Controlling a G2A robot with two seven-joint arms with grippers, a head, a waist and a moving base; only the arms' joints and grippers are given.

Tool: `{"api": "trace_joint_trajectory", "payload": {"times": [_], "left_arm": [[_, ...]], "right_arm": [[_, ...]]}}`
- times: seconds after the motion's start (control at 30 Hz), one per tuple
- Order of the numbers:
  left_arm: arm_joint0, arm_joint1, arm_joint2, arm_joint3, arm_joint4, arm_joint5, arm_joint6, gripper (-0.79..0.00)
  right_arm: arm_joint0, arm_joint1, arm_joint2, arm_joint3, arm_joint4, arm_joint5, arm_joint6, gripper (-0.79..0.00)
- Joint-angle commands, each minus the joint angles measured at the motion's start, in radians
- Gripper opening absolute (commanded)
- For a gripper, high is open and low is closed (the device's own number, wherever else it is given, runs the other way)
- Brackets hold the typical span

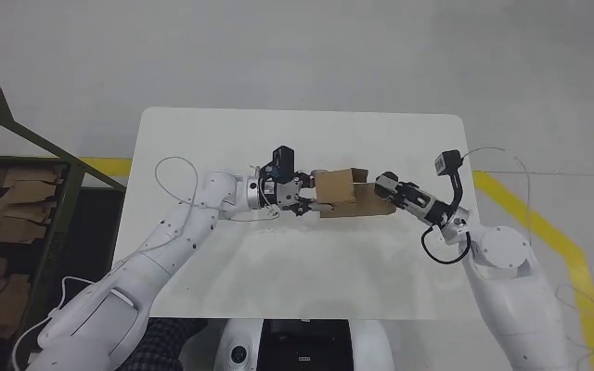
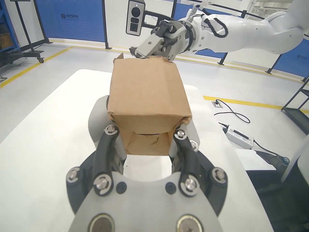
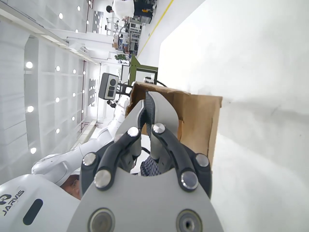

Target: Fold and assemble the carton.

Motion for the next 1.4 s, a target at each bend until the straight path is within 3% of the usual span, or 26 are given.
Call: {"api": "trace_joint_trajectory", "payload": {"times": [0.0,0.2,0.43,0.87,1.2,1.37], "left_arm": [[0.004,0.0,0.005,-0.005,0.001,0.0,0.004,-0.403],[0.014,-0.003,0.03,-0.006,-0.002,0.0,0.013,-0.4],[0.012,-0.006,0.037,-0.003,-0.007,0.0,0.017,-0.403],[0.005,-0.009,0.022,-0.013,0.001,0.0,-0.008,-0.397],[0.003,-0.009,0.009,-0.014,0.003,0.0,-0.007,-0.397],[0.004,-0.006,-0.004,-0.018,0.009,0.0,0.007,-0.397]], "right_arm": [[0.007,0.001,0.008,0.002,-0.011,0.011,-0.015,-0.785],[0.077,-0.001,-0.011,0.061,-0.066,0.048,-0.049,-0.785],[0.141,-0.006,-0.078,0.097,-0.099,0.065,0.005,-0.785],[0.068,-0.002,-0.115,-0.011,-0.124,0.023,0.049,-0.785],[-0.02,0.015,0.051,-0.03,-0.076,0.011,-0.072,-0.785],[-0.065,0.022,0.131,0.012,-0.036,0.058,-0.105,-0.785]]}}
